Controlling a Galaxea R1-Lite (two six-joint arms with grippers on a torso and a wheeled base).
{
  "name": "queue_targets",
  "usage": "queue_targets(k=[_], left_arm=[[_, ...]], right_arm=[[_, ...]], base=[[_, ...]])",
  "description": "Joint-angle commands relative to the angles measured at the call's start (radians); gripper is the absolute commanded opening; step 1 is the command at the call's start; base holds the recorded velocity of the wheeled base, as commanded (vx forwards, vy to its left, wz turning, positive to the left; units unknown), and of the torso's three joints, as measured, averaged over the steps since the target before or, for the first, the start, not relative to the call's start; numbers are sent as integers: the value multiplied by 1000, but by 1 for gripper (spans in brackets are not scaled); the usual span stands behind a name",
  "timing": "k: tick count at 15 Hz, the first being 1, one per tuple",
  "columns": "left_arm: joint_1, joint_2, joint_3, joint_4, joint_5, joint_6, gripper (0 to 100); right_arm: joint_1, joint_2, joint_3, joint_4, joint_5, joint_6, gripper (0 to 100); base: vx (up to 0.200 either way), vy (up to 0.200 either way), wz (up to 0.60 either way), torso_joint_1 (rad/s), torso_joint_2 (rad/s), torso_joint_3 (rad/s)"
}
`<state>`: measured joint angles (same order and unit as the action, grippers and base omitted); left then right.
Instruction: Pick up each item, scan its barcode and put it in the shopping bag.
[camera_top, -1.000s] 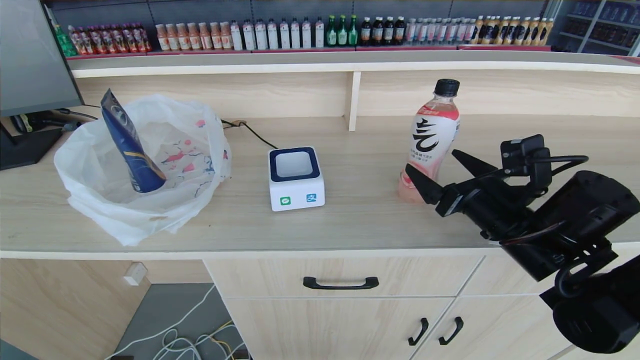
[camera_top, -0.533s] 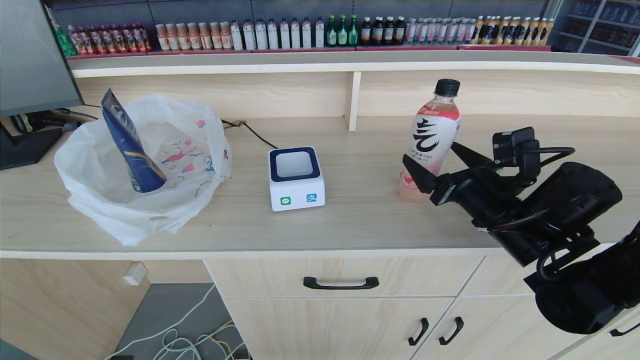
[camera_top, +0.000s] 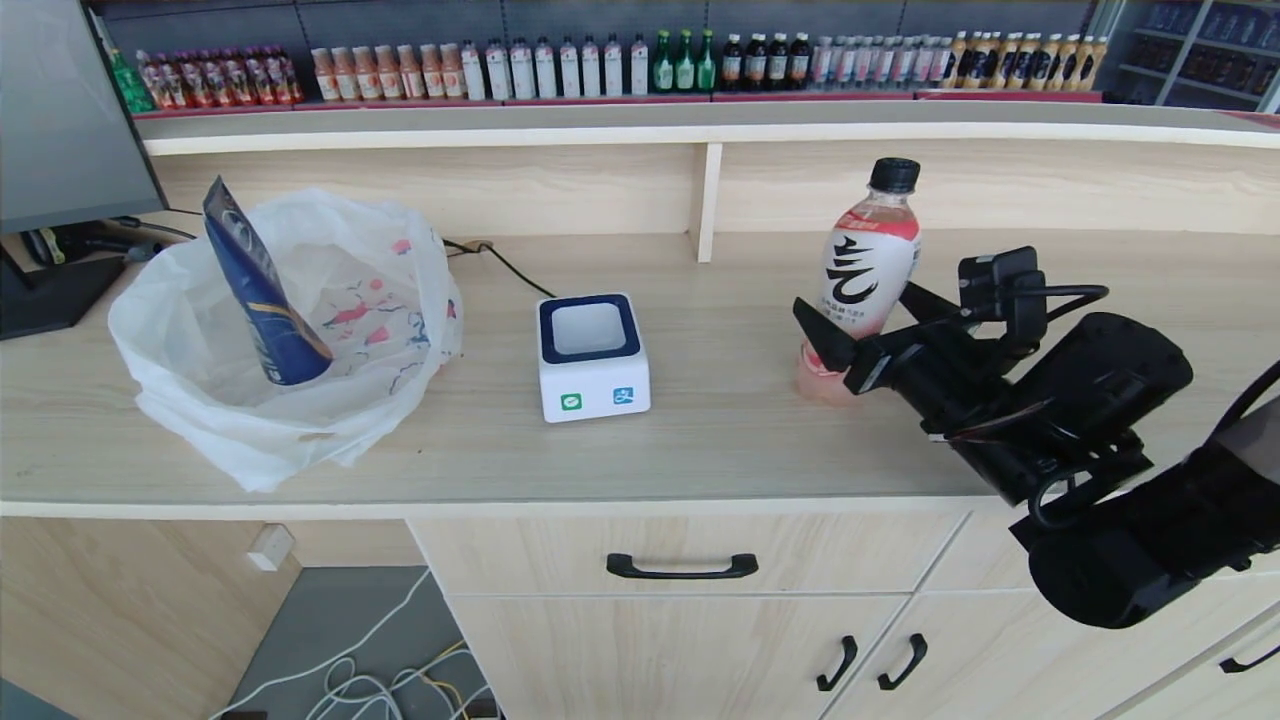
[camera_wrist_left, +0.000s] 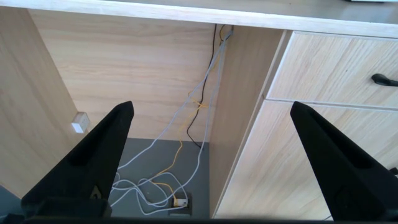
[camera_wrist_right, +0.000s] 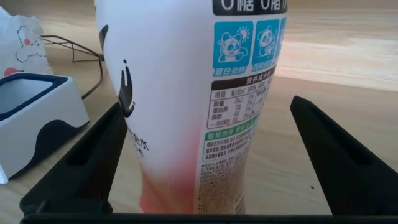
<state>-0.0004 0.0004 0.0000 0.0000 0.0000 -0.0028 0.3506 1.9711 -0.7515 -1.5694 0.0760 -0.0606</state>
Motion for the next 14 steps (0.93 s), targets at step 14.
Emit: queue_targets(k=[14], left_arm=[[0,0,0,0,0,0,100]], right_arm=[[-18,8,-74,-1,44,-1,100]], base=[[0,0,0,0,0,0]])
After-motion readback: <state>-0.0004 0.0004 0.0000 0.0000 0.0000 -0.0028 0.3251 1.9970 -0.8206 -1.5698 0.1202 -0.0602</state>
